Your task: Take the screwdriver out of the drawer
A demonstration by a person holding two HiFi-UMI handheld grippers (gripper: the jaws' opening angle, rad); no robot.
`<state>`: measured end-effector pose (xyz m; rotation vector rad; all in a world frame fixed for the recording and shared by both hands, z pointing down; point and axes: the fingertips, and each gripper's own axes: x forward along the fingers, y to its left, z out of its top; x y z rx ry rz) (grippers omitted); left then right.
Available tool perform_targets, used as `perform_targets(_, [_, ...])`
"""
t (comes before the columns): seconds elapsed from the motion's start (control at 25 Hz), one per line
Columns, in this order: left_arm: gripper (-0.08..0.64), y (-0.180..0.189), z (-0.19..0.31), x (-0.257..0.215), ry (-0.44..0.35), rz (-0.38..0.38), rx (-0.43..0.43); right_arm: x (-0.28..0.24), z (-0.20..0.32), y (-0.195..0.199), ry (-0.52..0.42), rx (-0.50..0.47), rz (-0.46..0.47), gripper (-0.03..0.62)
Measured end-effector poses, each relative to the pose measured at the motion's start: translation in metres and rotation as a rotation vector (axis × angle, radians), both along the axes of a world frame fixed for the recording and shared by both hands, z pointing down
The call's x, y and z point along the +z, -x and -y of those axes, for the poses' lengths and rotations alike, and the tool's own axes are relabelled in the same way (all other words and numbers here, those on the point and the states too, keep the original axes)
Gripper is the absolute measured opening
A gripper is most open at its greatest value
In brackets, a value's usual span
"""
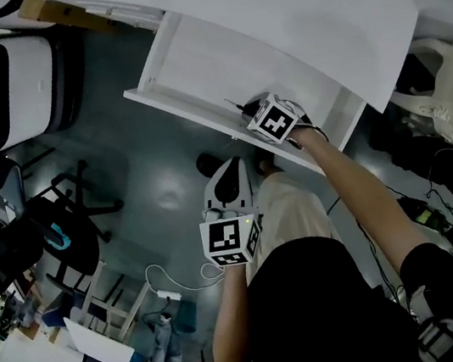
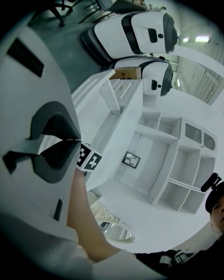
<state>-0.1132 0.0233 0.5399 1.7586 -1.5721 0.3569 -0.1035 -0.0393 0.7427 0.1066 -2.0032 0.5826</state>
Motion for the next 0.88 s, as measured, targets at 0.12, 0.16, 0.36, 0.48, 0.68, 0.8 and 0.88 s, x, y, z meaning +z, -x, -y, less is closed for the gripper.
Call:
perform_targets(0.12, [0.026,-0.002,-0.002,-0.002,-0.009,0.005,0.001,-0.004,0.001,-0.003,0.001,0.005,0.012,0.080])
perform_targets(0.16, [0.026,-0.002,-0.002,-0.003,-0.012,0.006,0.002,-0.006,0.003,-0.004,-0.005,0.013,0.020,0.080])
perform_targets(0.36, [0.026,-0.002,-0.004,-0.013,-0.031,0.008,0.012,-0.031,0.015,-0.007,-0.019,0.081,0.057,0.080])
perform_targets(0.48, [0.026,-0.003,-0.007,-0.023,-0.049,0.010,0.027,-0.051,0.017,-0.011,-0.041,0.100,0.072,0.080])
perform_targets(0.68, [0.026,-0.007,-0.002,-0.044,-0.084,0.014,0.065,-0.097,0.028,-0.017,-0.104,0.147,0.121,0.080])
perform_targets(0.8, [0.026,-0.010,-0.002,-0.053,-0.104,0.021,0.076,-0.124,0.032,-0.024,-0.155,0.170,0.161,0.080])
perform_targets(0.88, [0.026,-0.009,-0.004,-0.060,-0.118,0.027,0.078,-0.143,0.031,-0.027,-0.187,0.186,0.189,0.080])
